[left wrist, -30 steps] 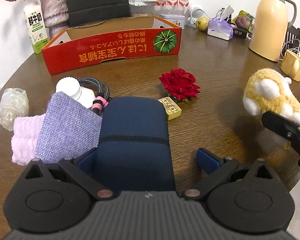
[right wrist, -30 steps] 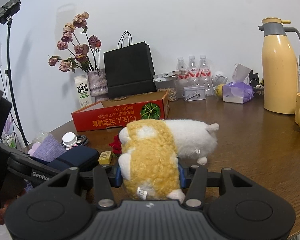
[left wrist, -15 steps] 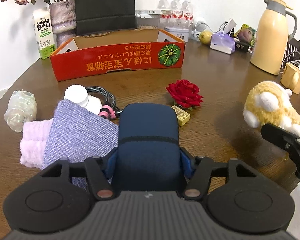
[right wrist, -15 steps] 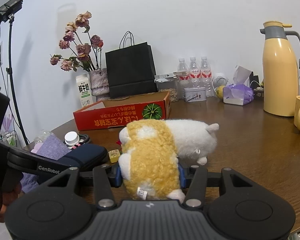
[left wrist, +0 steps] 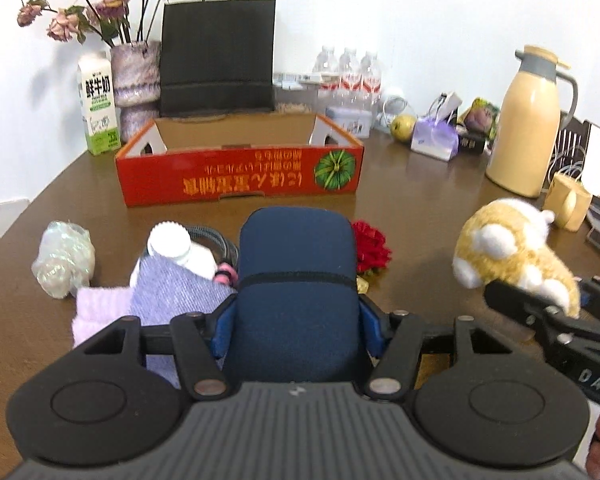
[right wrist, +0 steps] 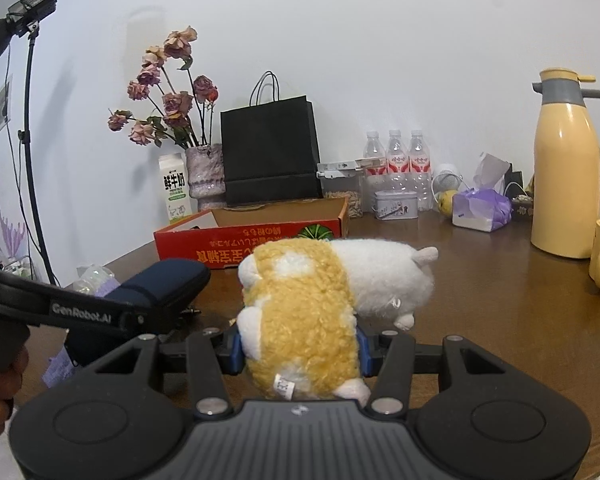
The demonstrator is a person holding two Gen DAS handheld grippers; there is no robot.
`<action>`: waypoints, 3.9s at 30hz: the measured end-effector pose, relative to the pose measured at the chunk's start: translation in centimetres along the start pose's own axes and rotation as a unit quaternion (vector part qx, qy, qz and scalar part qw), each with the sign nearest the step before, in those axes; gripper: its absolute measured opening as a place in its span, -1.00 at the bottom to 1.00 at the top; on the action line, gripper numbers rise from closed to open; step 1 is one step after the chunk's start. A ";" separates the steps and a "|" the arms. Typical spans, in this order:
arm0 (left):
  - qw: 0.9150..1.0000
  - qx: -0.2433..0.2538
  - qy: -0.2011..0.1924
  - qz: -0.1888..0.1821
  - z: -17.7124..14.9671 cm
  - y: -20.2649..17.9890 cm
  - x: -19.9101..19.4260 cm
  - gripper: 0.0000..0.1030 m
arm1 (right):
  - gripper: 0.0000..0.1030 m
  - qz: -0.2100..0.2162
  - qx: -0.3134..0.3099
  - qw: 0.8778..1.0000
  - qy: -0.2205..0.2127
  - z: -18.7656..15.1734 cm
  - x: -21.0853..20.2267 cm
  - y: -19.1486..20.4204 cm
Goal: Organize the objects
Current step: 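Grasp the navy blue pouch with the left tool while the right holds the plush, then carry the pouch and plush into the red box and open both tools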
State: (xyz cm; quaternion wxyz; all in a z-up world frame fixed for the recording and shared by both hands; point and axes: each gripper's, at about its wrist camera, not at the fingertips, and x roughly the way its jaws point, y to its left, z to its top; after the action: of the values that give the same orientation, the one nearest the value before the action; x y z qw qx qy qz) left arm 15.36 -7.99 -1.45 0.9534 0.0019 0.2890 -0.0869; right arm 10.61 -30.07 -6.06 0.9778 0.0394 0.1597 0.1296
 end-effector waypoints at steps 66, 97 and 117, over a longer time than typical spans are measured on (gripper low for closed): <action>0.991 -0.109 -0.042 0.071 18.9 10.1 12.1 0.20 | -0.06 0.068 -0.032 0.997 -0.005 17.2 24.1 4.6; 0.986 -0.100 -0.048 0.127 21.1 10.9 21.9 1.00 | 1.00 0.035 0.002 0.996 0.088 16.4 35.7 1.8; 0.983 -0.115 -0.050 0.134 20.1 12.4 17.0 1.00 | 1.00 0.048 -0.006 0.997 0.054 18.2 31.1 2.3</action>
State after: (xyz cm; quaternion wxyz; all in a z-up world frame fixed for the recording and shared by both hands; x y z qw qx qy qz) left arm 42.35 0.40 5.33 0.9634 -0.0734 0.2465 0.0752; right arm 44.38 -20.18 2.03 0.9607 0.0340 0.2095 0.1790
